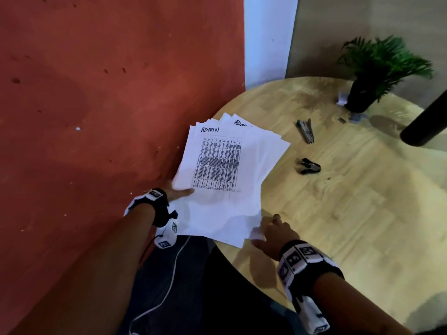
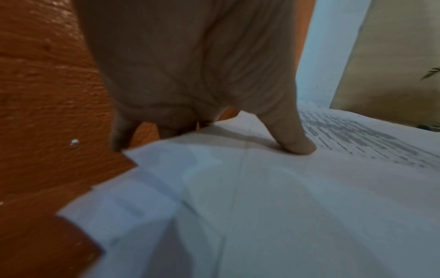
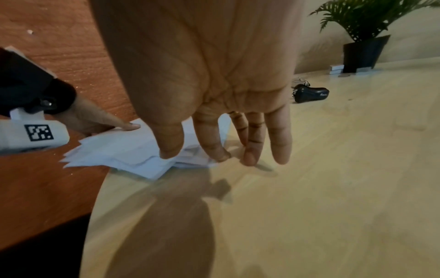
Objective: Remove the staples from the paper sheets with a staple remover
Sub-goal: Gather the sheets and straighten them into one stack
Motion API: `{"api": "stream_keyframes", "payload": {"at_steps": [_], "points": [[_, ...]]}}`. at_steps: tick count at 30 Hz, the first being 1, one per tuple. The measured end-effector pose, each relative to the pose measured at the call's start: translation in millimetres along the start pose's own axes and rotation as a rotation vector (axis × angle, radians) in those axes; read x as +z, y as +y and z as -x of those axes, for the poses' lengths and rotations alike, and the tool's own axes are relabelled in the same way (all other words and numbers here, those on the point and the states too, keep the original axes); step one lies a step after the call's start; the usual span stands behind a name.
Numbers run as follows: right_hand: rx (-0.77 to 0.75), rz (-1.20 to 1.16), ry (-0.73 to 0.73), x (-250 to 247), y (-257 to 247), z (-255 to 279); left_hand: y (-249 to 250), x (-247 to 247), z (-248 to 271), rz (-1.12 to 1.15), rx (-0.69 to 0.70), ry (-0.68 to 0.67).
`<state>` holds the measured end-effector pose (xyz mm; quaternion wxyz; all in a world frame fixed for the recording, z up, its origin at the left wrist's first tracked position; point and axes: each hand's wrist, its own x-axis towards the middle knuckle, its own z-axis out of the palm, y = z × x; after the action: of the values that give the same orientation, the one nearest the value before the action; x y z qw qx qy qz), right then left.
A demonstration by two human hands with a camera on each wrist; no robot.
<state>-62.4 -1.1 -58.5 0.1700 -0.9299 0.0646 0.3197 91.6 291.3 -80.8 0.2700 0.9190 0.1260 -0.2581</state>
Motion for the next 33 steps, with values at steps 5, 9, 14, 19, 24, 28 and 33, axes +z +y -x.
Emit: {"api": "stream_keyframes", "payload": {"at_steps": [5, 9, 14, 19, 24, 28, 33], "points": [[-0.035, -0.021, -0.022, -4.7, -2.7, -2.4, 18.7, 2.7, 9.3, 0.046, 0.045, 0.096], [-0.107, -0.067, -0.043, -15.1, 4.0, 5.4, 35.3, 17.3, 18.4, 0.027, 0.118, 0.25], [0.043, -0.266, -0.021, -25.8, 29.7, 7.5, 29.0, 35.6, 21.4, 0.11, 0.126, 0.139], [0.249, -0.366, 0.088, -41.1, 59.5, -13.4, 33.0, 45.2, 28.9, 0.158, 0.103, 0.129], [0.272, -0.574, 0.14, -60.5, 58.3, -37.9, 51.5, 59.5, 38.2, 0.309, 0.003, -0.141], [0.329, -0.586, 0.154, -63.4, 72.4, -43.1, 71.5, 80.6, 37.1, 0.261, 0.049, -0.14], [0.476, -0.485, 0.251, -69.5, 117.3, -35.5, 106.1, 109.7, 45.3, 0.341, 0.096, -0.325]]}}
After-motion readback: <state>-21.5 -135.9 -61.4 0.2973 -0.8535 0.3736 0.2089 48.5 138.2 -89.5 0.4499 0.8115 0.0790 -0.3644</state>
